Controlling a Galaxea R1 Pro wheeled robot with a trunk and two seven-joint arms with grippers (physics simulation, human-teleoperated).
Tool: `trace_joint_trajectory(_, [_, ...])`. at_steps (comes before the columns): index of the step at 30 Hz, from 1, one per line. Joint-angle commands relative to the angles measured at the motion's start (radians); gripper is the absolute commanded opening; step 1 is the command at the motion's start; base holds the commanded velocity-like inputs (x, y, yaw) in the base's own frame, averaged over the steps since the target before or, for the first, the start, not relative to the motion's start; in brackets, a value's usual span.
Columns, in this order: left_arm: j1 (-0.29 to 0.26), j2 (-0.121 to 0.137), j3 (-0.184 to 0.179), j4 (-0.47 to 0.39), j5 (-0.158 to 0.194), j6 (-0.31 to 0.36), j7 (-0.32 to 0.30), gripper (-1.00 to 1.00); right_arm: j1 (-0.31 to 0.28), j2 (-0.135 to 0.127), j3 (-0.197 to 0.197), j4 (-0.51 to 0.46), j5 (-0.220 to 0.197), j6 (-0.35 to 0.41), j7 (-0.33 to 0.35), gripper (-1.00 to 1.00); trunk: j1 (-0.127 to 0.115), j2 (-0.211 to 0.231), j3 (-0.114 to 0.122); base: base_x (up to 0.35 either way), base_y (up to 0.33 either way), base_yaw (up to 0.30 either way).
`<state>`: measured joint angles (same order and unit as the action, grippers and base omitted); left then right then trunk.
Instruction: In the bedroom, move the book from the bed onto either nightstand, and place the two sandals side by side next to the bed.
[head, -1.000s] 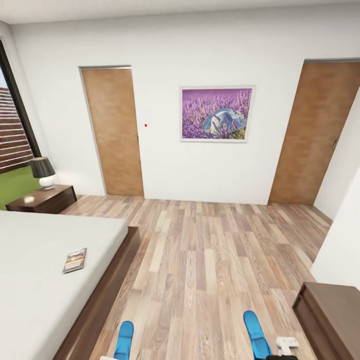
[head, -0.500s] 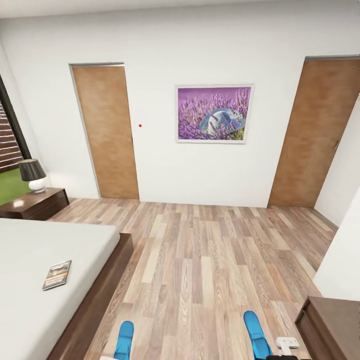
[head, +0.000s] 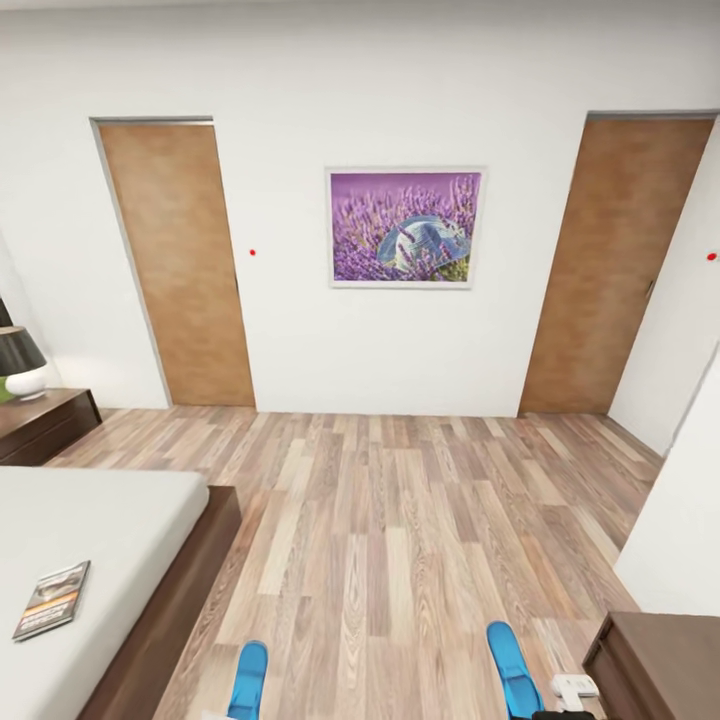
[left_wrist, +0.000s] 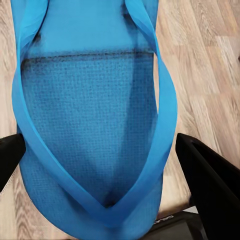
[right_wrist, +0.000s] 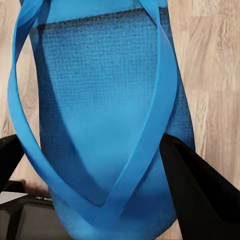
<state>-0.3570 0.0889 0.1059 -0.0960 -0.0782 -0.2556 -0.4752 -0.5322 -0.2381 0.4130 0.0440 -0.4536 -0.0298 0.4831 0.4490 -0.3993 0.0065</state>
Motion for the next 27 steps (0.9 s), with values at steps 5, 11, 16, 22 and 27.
trace_joint_trajectory(5, [0.000, 0.000, 0.009, 0.001, -0.008, -0.004, -0.003, -1.00, -0.001, 0.000, 0.007, 0.004, -0.011, -0.002, 0.005, -1.00, 0.001, -0.001, 0.000, 0.325, 0.000, -0.001])
trace_joint_trajectory(11, [0.000, 0.000, 0.009, 0.001, -0.008, -0.004, -0.003, -1.00, -0.001, 0.000, 0.007, 0.004, -0.011, -0.002, 0.005, -1.00, 0.001, -0.001, 0.000, 0.326, 0.000, 0.000])
trace_joint_trajectory(16, [0.000, -0.001, 0.009, 0.001, -0.008, -0.004, -0.002, -1.00, -0.001, 0.000, 0.007, 0.004, -0.010, -0.002, 0.005, -1.00, 0.001, -0.001, 0.000, 0.326, 0.000, 0.000])
trace_joint_trajectory(22, [0.000, -0.001, 0.009, 0.001, -0.008, -0.004, -0.001, -1.00, -0.001, 0.000, 0.007, 0.004, -0.011, -0.002, 0.005, -1.00, 0.001, -0.001, 0.000, 0.326, 0.000, 0.000])
trace_joint_trajectory(27, [0.000, -0.001, 0.009, 0.001, -0.008, -0.004, 0.000, -1.00, -0.002, 0.000, 0.007, 0.004, -0.011, -0.002, 0.005, -1.00, 0.001, -0.001, 0.000, 0.327, 0.000, 0.000])
